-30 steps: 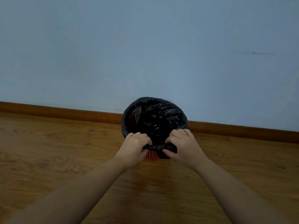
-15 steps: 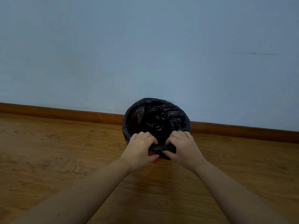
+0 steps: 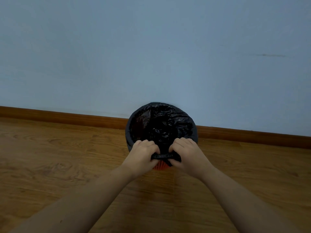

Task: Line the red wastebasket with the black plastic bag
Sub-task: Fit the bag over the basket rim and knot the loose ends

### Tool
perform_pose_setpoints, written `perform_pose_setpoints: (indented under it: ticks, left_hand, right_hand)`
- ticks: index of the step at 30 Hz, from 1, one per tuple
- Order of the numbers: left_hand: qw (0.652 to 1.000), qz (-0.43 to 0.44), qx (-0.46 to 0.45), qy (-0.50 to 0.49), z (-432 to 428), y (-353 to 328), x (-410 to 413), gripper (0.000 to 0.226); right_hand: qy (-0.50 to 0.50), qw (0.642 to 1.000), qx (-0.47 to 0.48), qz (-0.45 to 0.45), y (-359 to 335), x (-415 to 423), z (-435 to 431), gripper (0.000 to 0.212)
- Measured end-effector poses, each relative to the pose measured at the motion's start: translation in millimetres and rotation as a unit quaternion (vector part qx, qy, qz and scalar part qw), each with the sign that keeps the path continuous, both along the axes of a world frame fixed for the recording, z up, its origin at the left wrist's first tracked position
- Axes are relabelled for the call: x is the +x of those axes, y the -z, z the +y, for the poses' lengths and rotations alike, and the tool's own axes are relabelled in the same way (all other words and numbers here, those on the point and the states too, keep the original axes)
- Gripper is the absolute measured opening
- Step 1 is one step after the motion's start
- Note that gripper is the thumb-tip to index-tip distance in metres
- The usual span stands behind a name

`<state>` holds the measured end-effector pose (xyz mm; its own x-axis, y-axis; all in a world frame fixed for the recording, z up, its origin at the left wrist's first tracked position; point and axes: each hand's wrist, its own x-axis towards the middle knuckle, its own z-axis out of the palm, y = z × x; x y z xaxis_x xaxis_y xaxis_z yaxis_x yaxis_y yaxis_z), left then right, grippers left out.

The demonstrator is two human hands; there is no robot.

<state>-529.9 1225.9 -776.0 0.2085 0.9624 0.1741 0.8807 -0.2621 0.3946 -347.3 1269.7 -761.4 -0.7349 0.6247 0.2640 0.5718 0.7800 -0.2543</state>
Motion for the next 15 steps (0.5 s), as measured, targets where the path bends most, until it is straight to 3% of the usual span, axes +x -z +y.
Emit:
perform_pose_setpoints:
  ticks: [10, 15]
  left_hand:
    - [0.998, 0.02, 0.045, 0.027, -1, -5, 11, 0.019]
    - [0.999, 0.019, 0.028, 0.021, 1, -3, 10, 0.016]
  right_hand:
    - [0.023, 0.997, -0.044, 0.054, 4, -7, -1, 0.013]
    - [-0.002, 1.0, -0.008, 0.0, 4, -3, -3, 0.028]
